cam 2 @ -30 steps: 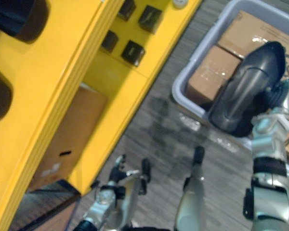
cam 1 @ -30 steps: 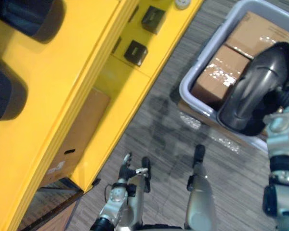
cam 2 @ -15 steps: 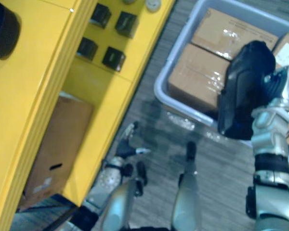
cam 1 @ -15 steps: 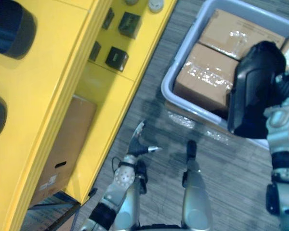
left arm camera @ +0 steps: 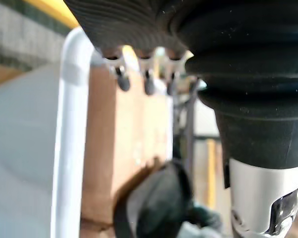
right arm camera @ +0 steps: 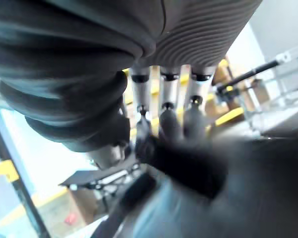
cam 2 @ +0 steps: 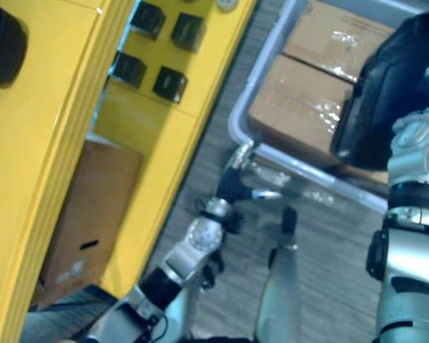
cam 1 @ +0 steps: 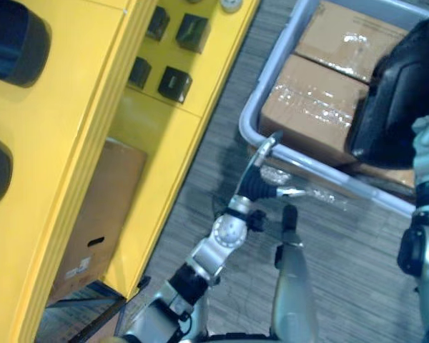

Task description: Walk over and take plastic housings, then place them on the shelf

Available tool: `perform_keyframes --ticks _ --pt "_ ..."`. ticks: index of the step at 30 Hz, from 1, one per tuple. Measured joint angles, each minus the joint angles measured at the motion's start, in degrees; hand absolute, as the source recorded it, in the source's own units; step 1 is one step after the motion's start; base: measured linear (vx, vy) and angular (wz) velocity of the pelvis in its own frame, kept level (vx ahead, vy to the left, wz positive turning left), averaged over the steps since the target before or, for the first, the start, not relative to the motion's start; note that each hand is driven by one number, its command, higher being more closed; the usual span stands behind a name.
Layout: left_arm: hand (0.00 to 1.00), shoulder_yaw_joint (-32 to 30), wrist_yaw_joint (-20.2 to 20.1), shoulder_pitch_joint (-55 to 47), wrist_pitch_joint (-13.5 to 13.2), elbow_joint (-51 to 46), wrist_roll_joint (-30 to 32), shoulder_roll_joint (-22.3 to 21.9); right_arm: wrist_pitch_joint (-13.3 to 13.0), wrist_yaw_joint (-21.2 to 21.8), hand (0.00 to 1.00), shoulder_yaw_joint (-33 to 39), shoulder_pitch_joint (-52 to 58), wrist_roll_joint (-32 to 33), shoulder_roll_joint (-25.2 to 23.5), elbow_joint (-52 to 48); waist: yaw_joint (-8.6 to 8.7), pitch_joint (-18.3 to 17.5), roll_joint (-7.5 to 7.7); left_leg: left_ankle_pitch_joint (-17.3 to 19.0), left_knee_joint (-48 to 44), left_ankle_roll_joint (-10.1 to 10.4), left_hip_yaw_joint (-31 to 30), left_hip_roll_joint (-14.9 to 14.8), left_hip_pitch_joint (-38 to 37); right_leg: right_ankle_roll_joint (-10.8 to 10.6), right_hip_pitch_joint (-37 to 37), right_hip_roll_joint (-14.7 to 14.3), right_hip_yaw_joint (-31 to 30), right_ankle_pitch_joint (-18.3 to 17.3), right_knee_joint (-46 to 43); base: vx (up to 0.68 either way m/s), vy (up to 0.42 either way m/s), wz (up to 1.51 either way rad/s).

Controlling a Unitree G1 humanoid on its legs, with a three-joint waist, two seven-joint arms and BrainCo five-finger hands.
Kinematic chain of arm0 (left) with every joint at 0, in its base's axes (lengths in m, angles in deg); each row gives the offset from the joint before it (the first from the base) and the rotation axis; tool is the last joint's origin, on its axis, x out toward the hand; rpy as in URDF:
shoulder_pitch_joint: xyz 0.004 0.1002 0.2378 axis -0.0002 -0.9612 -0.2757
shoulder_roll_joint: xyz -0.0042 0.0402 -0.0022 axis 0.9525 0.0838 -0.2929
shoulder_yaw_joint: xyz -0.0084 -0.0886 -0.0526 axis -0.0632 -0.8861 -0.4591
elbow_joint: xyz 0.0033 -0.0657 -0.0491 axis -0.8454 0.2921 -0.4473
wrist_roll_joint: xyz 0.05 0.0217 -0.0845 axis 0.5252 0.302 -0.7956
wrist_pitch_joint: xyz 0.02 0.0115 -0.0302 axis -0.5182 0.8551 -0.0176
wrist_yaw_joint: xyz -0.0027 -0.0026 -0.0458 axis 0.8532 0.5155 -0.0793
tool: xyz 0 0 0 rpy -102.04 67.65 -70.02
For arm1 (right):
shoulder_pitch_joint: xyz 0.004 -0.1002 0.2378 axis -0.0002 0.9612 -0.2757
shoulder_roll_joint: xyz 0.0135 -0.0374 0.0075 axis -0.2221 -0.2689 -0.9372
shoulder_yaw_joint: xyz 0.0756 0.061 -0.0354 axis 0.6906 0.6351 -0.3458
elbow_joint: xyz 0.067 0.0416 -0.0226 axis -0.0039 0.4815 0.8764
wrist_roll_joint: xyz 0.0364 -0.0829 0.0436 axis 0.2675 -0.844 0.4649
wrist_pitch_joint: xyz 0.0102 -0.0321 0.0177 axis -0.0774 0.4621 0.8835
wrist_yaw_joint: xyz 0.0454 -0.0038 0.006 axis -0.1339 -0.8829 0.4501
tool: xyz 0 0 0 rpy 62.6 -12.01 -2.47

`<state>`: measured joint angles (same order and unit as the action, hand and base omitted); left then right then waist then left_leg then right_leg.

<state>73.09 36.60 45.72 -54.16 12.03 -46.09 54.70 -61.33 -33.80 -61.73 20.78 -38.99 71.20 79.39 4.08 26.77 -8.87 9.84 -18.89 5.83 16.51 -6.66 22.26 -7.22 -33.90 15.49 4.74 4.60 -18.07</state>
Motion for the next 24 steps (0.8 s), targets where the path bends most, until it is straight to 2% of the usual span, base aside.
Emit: perform_keyframes --ticks 5,11,16,18,19,21,22,24 --pt "0.0 0.0 0.0 0.0 0.0 0.1 -0.1 0.1 0.0 0.1 0.0 -4.7 0.0 -2.2 0.0 1.5 -0.89 0.0 0.0 0.0 -0.1 0.0 -0.1 0.2 -0.1 0.0 -0.3 0.4 0.2 -0.4 -1.2 0.03 -0.002 0.04" --pt "0.0 -0.3 0.0 0.0 0.0 0.1 -1.8 0.1 0.2 0.0 0.0 -5.1 0.0 -3.4 -0.1 1.9 -1.52 0.0 0.0 -0.1 -0.2 0.0 -0.1 0.3 -0.3 0.0 -0.3 0.6 0.3 -0.4 -1.7 0.04 -0.003 0.01" --pt "0.0 -0.4 0.3 -0.1 0.0 0.1 -2.2 0.1 1.7 -0.8 0.0 -2.8 0.4 -2.0 -1.1 0.5 -1.63 0.0 0.03 -0.1 -0.1 0.0 -0.1 0.4 -0.5 0.0 -0.3 0.8 0.4 -0.4 -2.0 0.01 -0.002 0.0" --pt "0.0 -0.4 0.9 -0.1 0.1 0.1 -2.2 0.1 2.5 -3.3 0.0 0.9 3.7 0.3 -3.8 -8.0 -1.52 0.0 0.05 -0.1 0.1 0.0 -0.1 0.4 -0.5 0.0 -0.3 0.7 0.4 -0.6 -2.0 0.0 0.0 0.0" --pt "0.0 -0.3 1.7 0.0 0.1 0.1 -2.2 0.1 2.4 -6.3 0.0 2.8 8.0 2.6 -6.7 -17.9 -1.43 -0.1 0.16 0.0 0.1 0.0 0.0 0.4 -0.5 0.0 -0.3 0.7 0.3 -1.0 -2.0 0.0 0.0 0.0" --pt "0.0 -0.3 2.2 0.2 0.0 0.1 -2.2 0.1 2.3 -9.4 0.0 4.4 12.1 3.8 -10.3 -27.1 -1.29 -0.1 0.21 -0.1 0.4 0.1 0.0 0.3 -0.6 0.0 -0.3 0.6 0.3 -1.2 -2.0 0.04 -0.033 -0.03" --pt "0.0 -0.1 3.1 0.2 0.0 0.1 -2.2 0.1 1.7 -12.9 0.0 6.9 15.9 7.2 -15.9 -34.7 -0.87 -0.3 0.71 -0.1 0.6 0.1 0.3 0.2 -0.8 -0.1 -0.4 0.4 0.2 -1.5 -2.0 0.05 -0.032 -0.07" --pt "0.0 0.2 3.9 0.2 -0.1 0.1 -2.1 0.1 1.0 -15.2 0.0 8.4 18.2 9.9 -20.1 -38.1 -0.73 -0.7 1.55 -0.1 0.8 0.2 1.0 0.2 -1.1 -0.1 -0.8 0.3 -0.2 -1.5 -2.0 0.04 -0.016 -0.13"
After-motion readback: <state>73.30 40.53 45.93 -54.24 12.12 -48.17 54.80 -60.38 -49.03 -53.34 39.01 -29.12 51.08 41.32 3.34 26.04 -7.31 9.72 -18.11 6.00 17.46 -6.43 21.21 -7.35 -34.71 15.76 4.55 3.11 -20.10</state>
